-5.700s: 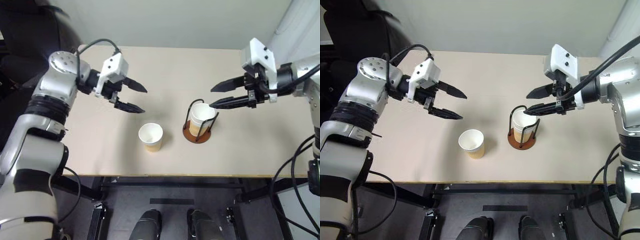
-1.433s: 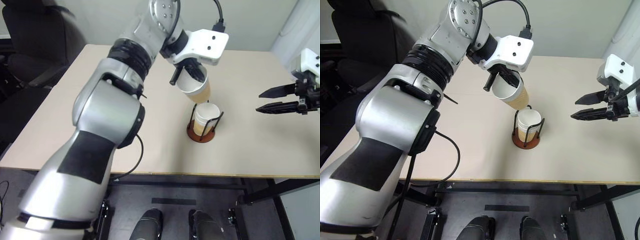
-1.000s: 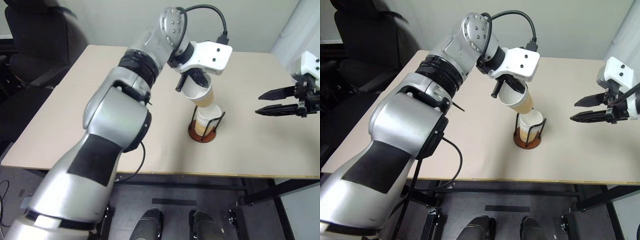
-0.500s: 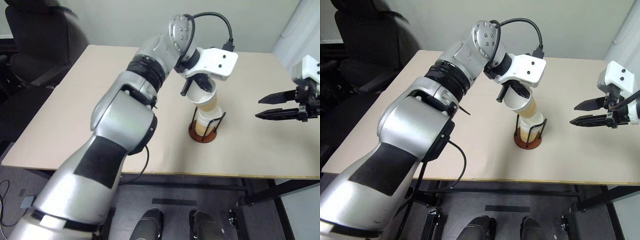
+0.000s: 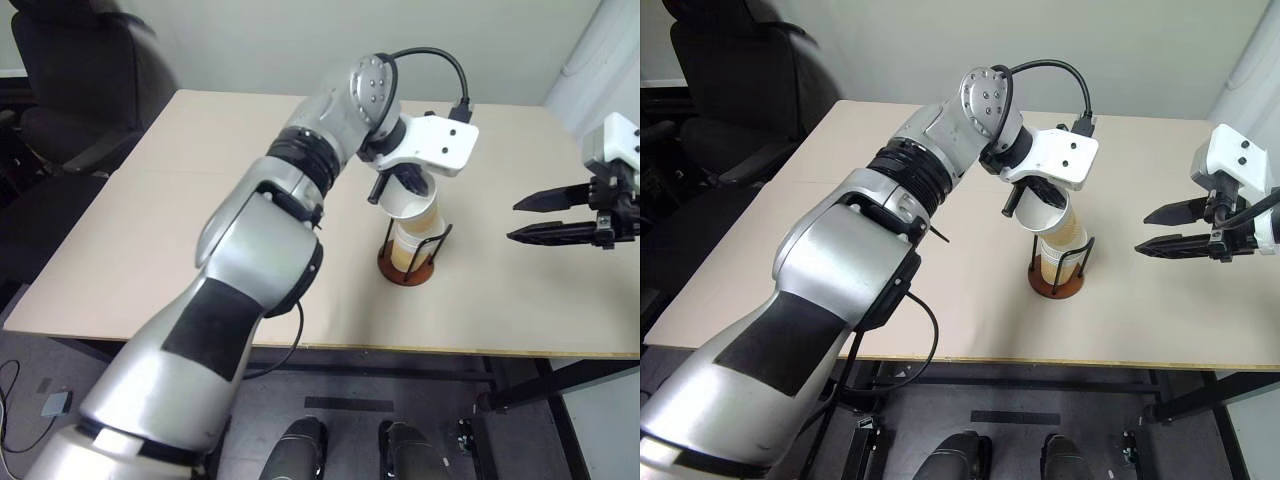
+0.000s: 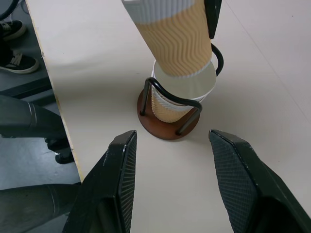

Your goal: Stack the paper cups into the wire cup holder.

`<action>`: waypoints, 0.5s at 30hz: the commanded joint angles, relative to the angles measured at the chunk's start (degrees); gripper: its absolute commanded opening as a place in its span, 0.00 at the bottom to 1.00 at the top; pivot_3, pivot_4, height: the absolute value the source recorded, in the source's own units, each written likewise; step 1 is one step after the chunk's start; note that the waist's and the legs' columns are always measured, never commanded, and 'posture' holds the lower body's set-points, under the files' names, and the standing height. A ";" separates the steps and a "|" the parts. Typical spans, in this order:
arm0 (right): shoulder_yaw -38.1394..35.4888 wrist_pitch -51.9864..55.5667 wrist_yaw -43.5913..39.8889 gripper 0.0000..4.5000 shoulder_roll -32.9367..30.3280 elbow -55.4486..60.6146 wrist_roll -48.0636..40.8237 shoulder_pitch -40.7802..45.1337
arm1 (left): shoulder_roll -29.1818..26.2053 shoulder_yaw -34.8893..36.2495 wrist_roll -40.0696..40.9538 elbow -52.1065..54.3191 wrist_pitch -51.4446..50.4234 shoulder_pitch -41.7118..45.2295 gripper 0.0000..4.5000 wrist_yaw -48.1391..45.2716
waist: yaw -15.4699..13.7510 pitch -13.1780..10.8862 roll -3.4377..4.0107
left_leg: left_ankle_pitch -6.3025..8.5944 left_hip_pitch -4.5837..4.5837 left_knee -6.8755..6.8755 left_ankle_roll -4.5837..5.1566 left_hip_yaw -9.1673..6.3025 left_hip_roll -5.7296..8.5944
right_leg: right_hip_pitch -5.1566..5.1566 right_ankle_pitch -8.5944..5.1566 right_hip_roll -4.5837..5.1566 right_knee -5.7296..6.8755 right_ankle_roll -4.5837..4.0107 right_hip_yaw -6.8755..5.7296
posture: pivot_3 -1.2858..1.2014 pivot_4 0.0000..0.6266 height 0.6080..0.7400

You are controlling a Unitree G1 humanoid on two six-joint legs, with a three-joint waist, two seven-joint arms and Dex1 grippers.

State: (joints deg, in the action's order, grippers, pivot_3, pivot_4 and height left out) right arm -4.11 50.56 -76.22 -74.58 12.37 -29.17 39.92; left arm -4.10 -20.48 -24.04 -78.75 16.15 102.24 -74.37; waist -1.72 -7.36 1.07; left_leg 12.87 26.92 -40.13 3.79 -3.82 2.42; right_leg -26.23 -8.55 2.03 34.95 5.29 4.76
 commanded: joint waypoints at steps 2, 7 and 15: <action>-3.47 0.25 0.89 0.52 -1.57 1.65 -1.41 -0.02 | 0.75 -0.08 -0.72 0.61 0.41 0.43 0.01 0.29 | -0.04 0.00 0.00 | 0.00 0.00 0.00 0.01 0.00 0.00 | 0.00 0.00 0.00 0.01 0.01 0.00 | 0.52 0.24 1.00; -3.68 0.56 1.33 0.52 -2.19 2.36 -2.25 -0.74 | 1.35 -0.74 -1.67 0.49 0.42 0.26 0.01 0.57 | -0.04 0.00 0.00 | 0.00 0.00 -0.01 0.02 0.01 0.01 | 0.01 -0.02 0.02 0.00 0.05 0.00 | 0.52 0.24 1.00; -4.46 1.51 1.64 0.52 -3.50 3.49 -3.30 -1.89 | 2.84 -1.41 -3.25 0.15 -0.73 0.20 0.01 1.62 | -0.06 0.00 -0.01 | 0.02 -0.01 -0.02 0.05 0.01 0.07 | 0.04 -0.06 0.08 0.00 0.11 0.00 | 0.52 0.24 1.00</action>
State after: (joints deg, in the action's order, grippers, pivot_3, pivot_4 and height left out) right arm -5.68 51.87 -74.97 -76.80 14.47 -31.54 37.64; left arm -1.52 -21.60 -26.78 -78.87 15.71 101.99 -73.48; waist -1.79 -7.36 1.06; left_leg 12.89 26.91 -40.15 3.84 -3.81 2.50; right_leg -26.18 -8.62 2.11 34.94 5.41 4.77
